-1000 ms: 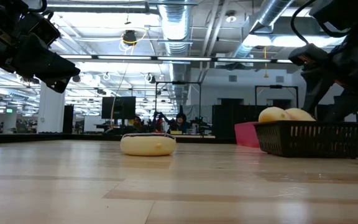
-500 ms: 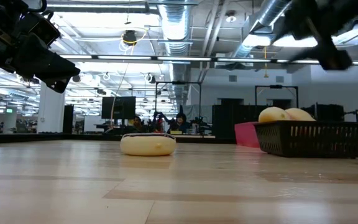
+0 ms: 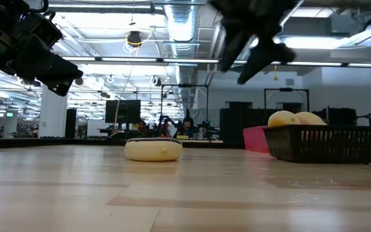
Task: Pick & Place Food Item
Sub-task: Put the brown donut into the black bin
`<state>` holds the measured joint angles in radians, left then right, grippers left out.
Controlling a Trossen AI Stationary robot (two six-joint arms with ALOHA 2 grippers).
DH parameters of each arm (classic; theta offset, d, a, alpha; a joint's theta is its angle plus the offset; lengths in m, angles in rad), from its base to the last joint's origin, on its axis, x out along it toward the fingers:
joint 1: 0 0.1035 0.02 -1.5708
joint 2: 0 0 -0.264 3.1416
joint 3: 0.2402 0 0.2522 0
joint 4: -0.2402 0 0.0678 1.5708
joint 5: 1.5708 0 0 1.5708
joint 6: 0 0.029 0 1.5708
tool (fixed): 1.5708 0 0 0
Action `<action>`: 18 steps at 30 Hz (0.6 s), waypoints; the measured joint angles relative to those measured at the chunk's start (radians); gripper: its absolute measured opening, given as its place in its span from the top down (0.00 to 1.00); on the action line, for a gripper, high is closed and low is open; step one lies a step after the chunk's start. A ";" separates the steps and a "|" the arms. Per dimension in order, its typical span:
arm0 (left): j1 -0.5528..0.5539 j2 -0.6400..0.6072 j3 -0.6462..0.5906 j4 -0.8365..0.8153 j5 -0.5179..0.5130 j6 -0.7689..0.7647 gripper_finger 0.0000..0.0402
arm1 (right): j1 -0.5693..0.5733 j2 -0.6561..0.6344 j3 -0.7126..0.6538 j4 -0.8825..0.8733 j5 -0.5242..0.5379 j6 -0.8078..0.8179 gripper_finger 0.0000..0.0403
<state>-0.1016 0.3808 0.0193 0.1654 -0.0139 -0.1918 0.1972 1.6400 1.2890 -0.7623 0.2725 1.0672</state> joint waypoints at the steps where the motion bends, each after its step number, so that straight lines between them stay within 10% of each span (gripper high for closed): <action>1: 0.000 0.000 0.000 0.000 0.000 0.000 0.83 | -0.011 0.050 0.044 -0.024 -0.013 -0.023 0.49; 18: 0.000 0.000 0.000 0.002 0.000 0.000 0.83 | -0.084 0.484 0.414 -0.025 -0.149 -0.074 0.40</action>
<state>-0.1017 0.3805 0.0193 0.1673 -0.0139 -0.1917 0.1127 2.1245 1.7027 -0.7873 0.1239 0.9930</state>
